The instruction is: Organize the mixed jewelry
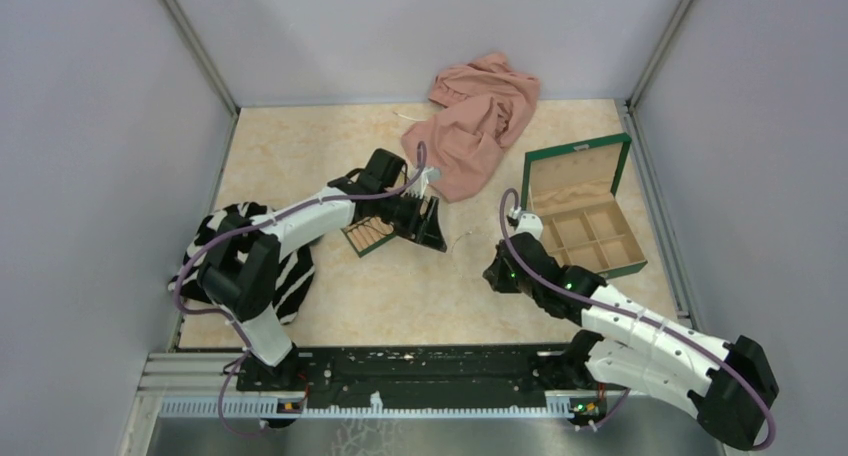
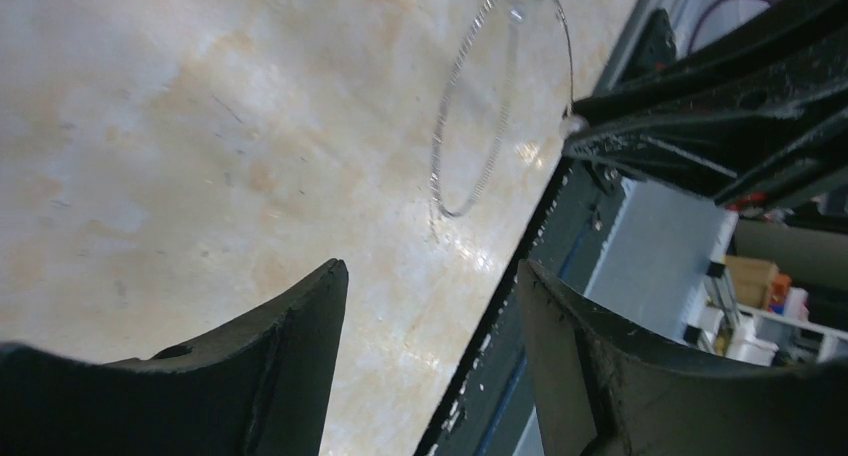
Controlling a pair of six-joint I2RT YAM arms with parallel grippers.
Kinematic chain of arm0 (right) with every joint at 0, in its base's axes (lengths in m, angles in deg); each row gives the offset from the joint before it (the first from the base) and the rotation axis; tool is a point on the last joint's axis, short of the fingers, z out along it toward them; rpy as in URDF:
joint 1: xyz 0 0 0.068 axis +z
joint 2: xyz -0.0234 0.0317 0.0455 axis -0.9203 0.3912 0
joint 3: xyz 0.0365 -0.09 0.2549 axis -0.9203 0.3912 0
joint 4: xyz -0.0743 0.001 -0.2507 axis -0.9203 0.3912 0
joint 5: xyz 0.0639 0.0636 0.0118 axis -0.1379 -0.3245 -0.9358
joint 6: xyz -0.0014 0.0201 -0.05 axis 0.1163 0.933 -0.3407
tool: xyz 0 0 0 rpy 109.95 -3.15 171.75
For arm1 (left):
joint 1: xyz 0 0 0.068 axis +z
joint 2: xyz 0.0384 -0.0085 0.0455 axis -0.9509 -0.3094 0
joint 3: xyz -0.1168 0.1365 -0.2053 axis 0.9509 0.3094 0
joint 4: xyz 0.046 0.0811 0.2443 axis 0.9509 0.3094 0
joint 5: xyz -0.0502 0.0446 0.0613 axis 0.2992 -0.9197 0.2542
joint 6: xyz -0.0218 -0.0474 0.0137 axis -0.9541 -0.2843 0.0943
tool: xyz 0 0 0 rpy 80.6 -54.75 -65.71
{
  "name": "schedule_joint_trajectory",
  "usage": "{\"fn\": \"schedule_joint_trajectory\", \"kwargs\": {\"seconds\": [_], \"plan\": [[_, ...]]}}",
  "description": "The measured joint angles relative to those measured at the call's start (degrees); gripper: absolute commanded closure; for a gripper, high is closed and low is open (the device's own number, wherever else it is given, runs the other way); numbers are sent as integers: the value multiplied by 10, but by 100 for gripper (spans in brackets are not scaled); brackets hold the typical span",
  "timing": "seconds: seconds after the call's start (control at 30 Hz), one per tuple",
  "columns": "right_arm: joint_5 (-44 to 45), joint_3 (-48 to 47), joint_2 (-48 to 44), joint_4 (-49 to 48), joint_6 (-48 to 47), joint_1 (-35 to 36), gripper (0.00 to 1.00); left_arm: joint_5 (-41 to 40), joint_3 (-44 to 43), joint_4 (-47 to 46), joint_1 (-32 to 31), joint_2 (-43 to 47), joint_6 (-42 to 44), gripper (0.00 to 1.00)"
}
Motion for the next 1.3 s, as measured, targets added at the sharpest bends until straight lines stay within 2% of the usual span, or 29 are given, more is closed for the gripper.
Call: {"fn": "schedule_joint_trajectory", "kwargs": {"seconds": [0.23,0.57,0.67,0.7,0.87,0.97,1.0,1.07,1.1,1.13,1.2,1.3], "plan": [[-21,1,-7,-14,-12,0,100,73,31,-16,0,0,10,32],[-47,1,-7,-31,-19,0,100,98,31,-65,-2,-37,-8,38],[-53,1,-8,-34,-19,0,100,102,31,-77,-8,-48,-16,43],[-55,1,-9,-35,-19,0,100,104,31,-81,-10,-49,-19,48],[-56,1,-13,-35,-19,0,100,116,29,-102,-14,-54,-36,98],[-55,1,-14,-35,-20,0,99,116,24,-103,-15,-57,-40,100],[-56,1,-14,-35,-20,0,91,116,21,-103,-15,-57,-40,100],[-56,1,-14,-35,-24,0,54,116,16,-101,-15,-57,-37,100],[-57,1,-14,-35,-26,0,39,116,13,-97,-15,-57,-34,100],[-57,0,-14,-32,-39,0,30,115,8,-89,-15,-57,-28,100],[-56,-7,-14,-18,-58,-3,20,110,-8,-64,-15,-57,-9,100],[-62,-37,-23,5,-109,-17,16,101,-42,-14,-15,-57,31,100]]}}
